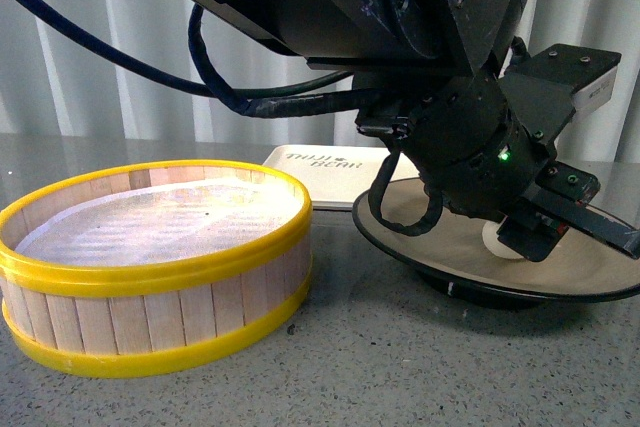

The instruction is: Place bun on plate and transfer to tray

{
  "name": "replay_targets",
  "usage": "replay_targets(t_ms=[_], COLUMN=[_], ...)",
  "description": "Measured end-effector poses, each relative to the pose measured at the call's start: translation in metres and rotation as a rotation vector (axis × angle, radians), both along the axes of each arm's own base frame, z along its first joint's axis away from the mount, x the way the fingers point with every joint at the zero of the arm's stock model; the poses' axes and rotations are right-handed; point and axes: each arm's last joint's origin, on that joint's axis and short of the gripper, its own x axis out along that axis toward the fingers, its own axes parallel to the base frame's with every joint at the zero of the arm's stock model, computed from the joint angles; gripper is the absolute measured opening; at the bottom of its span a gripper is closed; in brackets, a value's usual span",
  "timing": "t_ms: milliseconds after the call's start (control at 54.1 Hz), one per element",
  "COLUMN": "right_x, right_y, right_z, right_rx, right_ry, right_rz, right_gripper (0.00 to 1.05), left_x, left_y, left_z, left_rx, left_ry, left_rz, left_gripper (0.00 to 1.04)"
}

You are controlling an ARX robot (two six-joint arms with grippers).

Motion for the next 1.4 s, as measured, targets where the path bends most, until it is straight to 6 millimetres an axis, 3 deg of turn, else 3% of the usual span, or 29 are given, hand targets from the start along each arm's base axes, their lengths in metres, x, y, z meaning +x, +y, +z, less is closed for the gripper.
replay_targets(t_ms=[259, 425, 647, 850, 1165, 1312, 1405], right_x=[0.0, 0.0, 0.0, 0.0, 0.0, 0.0, 0.0], right_y=[0.0, 0.0, 0.0, 0.0, 0.0, 0.0, 0.0], right_z=[0.0, 0.0, 0.0, 0.0, 0.0, 0.0, 0.0], right_rx=[0.0, 0.0, 0.0, 0.0, 0.0, 0.0, 0.0], right_ry=[0.0, 0.0, 0.0, 0.0, 0.0, 0.0, 0.0], right_rz=[0.0, 0.0, 0.0, 0.0, 0.0, 0.0, 0.0], right_gripper=[0.96, 0.96, 0.96, 0.96, 0.96, 0.96, 0.96], left_x=[0.007, 0.009, 0.003, -0.007, 0.0, 0.01, 0.015], left_y=[0.005, 0.011, 0.009, 0.003, 0.01, 0.029, 0.058], left_z=[0.007, 0.006, 0.002, 0.013, 0.018, 0.034, 0.053], left_rx=[-0.043, -0.025, -0.009, -0.026, -0.021, -0.099, -0.176], left_ry=[-0.004, 0.029, 0.074, 0.036, -0.005, -0.028, -0.048], left_rz=[0.06, 0.078, 0.048, 0.035, 0.088, 0.167, 0.271], left_gripper=[0.68, 1.0, 0.98, 0.98, 0.98, 0.98, 0.98])
